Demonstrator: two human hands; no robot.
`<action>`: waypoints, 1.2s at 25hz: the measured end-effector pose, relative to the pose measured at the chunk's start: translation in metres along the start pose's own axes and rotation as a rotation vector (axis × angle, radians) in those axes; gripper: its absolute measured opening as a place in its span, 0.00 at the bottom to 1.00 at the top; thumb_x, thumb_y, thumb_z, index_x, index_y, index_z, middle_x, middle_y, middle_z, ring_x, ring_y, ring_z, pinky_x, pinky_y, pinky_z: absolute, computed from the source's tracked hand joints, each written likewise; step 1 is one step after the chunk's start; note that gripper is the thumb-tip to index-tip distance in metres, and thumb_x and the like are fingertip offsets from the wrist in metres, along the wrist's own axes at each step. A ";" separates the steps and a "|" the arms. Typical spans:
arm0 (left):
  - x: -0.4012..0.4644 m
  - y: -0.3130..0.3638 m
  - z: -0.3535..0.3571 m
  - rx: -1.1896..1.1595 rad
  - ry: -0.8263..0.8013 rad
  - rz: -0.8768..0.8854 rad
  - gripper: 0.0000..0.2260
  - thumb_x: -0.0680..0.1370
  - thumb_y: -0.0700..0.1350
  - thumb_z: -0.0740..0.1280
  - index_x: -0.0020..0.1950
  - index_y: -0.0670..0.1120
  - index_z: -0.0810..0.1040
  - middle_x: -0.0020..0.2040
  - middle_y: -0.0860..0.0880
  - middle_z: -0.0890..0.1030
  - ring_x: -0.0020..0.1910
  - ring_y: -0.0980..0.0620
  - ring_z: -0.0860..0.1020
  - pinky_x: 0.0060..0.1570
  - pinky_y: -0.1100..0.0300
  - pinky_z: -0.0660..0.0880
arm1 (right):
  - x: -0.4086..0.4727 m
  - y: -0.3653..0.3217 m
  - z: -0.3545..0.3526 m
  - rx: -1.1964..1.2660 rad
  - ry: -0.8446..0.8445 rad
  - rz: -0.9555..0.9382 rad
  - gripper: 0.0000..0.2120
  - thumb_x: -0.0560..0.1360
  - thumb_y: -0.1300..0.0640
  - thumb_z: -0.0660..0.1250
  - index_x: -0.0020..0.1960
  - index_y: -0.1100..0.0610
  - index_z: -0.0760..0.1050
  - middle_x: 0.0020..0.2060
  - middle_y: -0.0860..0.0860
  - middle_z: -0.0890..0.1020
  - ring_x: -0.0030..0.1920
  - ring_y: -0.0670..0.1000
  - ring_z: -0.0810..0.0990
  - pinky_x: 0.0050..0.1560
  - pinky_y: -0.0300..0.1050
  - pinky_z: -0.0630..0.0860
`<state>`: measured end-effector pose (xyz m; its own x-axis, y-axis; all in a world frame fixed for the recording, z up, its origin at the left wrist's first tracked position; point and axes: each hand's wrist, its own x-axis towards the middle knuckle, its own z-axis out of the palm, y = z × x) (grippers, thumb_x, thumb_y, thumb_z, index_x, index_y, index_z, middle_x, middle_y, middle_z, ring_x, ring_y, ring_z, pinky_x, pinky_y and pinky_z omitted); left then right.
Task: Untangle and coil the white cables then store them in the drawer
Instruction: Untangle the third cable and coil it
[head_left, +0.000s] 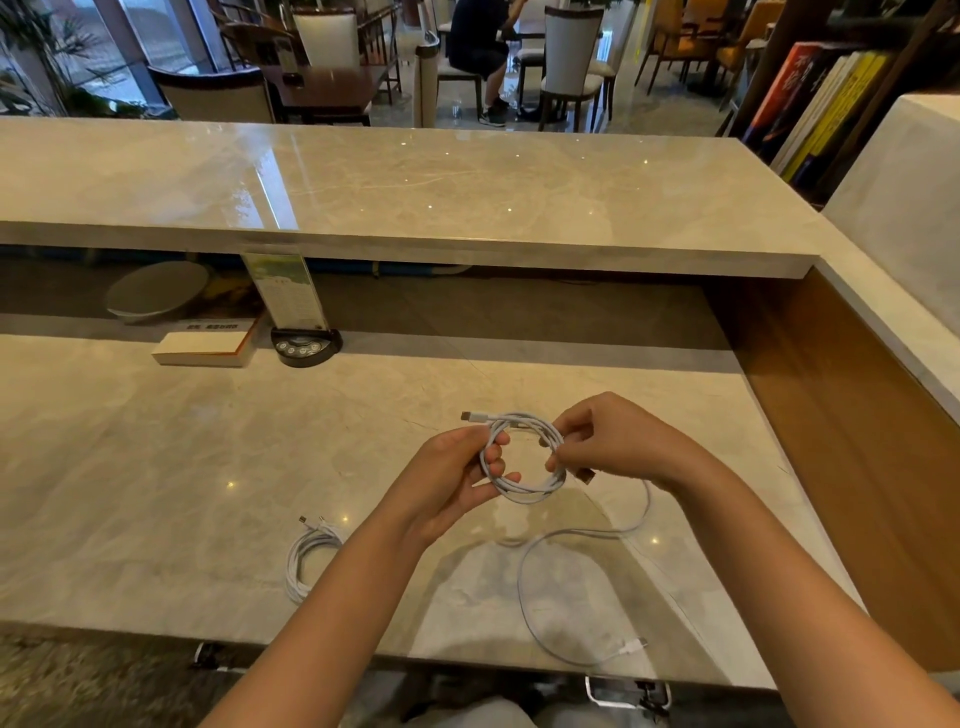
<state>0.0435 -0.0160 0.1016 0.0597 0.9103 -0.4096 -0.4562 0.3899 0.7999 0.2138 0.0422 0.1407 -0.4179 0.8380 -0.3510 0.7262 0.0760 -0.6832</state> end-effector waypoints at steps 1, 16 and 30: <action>0.001 -0.003 0.000 0.020 0.001 -0.006 0.11 0.80 0.38 0.57 0.42 0.40 0.76 0.28 0.50 0.71 0.26 0.56 0.71 0.35 0.60 0.79 | 0.004 0.001 0.005 -0.063 0.053 0.018 0.03 0.68 0.57 0.71 0.41 0.56 0.82 0.34 0.54 0.84 0.33 0.48 0.78 0.35 0.43 0.73; -0.006 0.006 -0.034 0.116 -0.004 -0.017 0.12 0.77 0.31 0.59 0.54 0.42 0.79 0.34 0.50 0.80 0.32 0.57 0.79 0.40 0.65 0.79 | 0.025 0.000 0.022 0.412 -0.174 0.058 0.07 0.74 0.60 0.69 0.45 0.64 0.81 0.31 0.55 0.81 0.26 0.46 0.74 0.28 0.36 0.71; -0.036 -0.016 -0.102 -0.135 0.324 0.095 0.09 0.78 0.36 0.61 0.52 0.39 0.80 0.45 0.44 0.85 0.45 0.52 0.84 0.46 0.60 0.80 | 0.063 -0.036 0.101 0.321 -0.019 -0.068 0.14 0.74 0.65 0.66 0.59 0.58 0.77 0.33 0.56 0.83 0.25 0.47 0.79 0.30 0.37 0.79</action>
<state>-0.0416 -0.0693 0.0589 -0.2629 0.8417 -0.4716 -0.5608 0.2644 0.7846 0.1063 0.0381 0.0780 -0.4720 0.8262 -0.3075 0.4884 -0.0454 -0.8715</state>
